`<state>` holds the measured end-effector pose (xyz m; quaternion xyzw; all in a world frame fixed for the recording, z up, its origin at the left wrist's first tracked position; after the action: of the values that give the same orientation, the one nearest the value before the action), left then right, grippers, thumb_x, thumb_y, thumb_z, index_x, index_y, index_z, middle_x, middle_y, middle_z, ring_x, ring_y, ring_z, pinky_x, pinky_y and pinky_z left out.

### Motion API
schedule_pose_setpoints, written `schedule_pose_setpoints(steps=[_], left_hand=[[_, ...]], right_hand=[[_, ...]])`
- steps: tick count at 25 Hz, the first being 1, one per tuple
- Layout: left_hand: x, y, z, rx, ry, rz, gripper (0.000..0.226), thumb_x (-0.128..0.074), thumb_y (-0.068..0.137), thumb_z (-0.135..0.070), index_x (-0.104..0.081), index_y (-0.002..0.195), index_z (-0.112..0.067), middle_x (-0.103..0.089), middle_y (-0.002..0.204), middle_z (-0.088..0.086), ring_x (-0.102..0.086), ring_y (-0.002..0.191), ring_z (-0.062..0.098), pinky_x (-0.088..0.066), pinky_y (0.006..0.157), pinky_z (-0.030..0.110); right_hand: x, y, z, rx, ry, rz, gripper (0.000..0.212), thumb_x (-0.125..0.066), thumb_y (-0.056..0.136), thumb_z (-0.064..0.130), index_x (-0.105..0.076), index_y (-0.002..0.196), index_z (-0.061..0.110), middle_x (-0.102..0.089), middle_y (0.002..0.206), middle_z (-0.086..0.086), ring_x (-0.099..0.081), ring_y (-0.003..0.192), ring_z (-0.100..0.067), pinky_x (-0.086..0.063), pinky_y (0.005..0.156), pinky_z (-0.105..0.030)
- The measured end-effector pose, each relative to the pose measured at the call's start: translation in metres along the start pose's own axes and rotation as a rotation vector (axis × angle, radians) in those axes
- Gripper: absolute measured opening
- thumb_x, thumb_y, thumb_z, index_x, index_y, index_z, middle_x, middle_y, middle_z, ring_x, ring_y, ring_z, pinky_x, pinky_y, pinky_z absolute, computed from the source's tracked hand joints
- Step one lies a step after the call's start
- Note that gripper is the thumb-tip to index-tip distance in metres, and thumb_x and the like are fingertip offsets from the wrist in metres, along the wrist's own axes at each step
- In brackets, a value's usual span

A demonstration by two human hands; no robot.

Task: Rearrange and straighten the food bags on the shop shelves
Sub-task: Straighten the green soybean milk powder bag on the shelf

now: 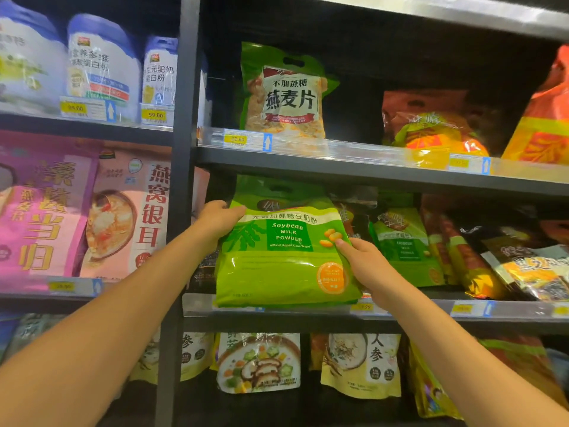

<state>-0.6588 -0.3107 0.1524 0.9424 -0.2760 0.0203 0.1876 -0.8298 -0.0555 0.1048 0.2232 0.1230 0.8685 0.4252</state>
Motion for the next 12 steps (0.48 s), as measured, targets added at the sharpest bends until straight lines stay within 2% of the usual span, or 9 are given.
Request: schedule_pose_setpoints(steps=[2, 4, 6, 9, 12], left_hand=[[-0.004, -0.010, -0.001, 0.020, -0.029, 0.038, 0.029, -0.064, 0.100, -0.025, -0.063, 0.120, -0.004, -0.071, 0.107, 0.017, -0.072, 0.087, 0.028, -0.060, 0.076, 0.040], [-0.005, -0.025, -0.006, 0.013, -0.059, 0.050, 0.017, -0.062, 0.101, -0.023, -0.066, 0.107, -0.007, -0.072, 0.096, 0.013, -0.070, 0.077, 0.023, -0.056, 0.065, 0.033], [-0.004, -0.037, -0.009, -0.001, -0.071, 0.049, 0.013, -0.061, 0.102, -0.024, -0.065, 0.099, -0.012, -0.073, 0.095, 0.011, -0.070, 0.077, 0.020, -0.055, 0.063, 0.032], [-0.009, -0.059, -0.012, -0.031, -0.093, 0.064, 0.011, -0.059, 0.104, -0.022, -0.061, 0.093, -0.019, -0.071, 0.093, 0.006, -0.069, 0.078, 0.017, -0.053, 0.061, 0.031], [-0.018, -0.081, -0.015, -0.061, -0.094, 0.065, 0.013, -0.058, 0.104, -0.022, -0.062, 0.091, -0.022, -0.072, 0.096, 0.005, -0.068, 0.077, 0.016, -0.052, 0.060, 0.029]], right_hand=[[0.004, -0.010, -0.005, -0.028, 0.033, -0.023, 0.031, -0.050, 0.105, 0.048, -0.072, 0.101, 0.027, -0.073, 0.117, -0.021, -0.066, 0.115, -0.046, -0.048, 0.104, -0.065], [0.005, -0.019, -0.005, -0.054, 0.100, -0.039, 0.031, -0.052, 0.104, 0.048, -0.073, 0.100, 0.026, -0.077, 0.111, -0.013, -0.071, 0.109, -0.036, -0.051, 0.104, -0.060], [0.004, -0.027, -0.005, -0.095, 0.144, -0.025, 0.033, -0.057, 0.100, 0.052, -0.073, 0.103, 0.023, -0.078, 0.110, -0.012, -0.073, 0.106, -0.034, -0.053, 0.103, -0.057], [0.002, -0.043, -0.015, -0.195, 0.202, 0.047, 0.062, -0.071, 0.079, 0.070, -0.071, 0.117, 0.021, -0.080, 0.109, -0.008, -0.076, 0.101, -0.032, -0.057, 0.099, -0.052], [0.005, -0.064, -0.020, -0.193, 0.310, 0.123, 0.042, -0.073, 0.091, 0.048, -0.070, 0.119, 0.017, -0.081, 0.104, -0.009, -0.079, 0.094, -0.029, -0.062, 0.084, -0.042]])
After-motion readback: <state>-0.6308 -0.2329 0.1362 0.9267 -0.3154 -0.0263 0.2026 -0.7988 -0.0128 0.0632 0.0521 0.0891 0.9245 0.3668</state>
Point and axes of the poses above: each hand's wrist, its own y-axis towards the middle knuckle, its own x-axis out of the back of the hand, z = x × y, the point moved 8 cm from there along y, towards the middle knuckle
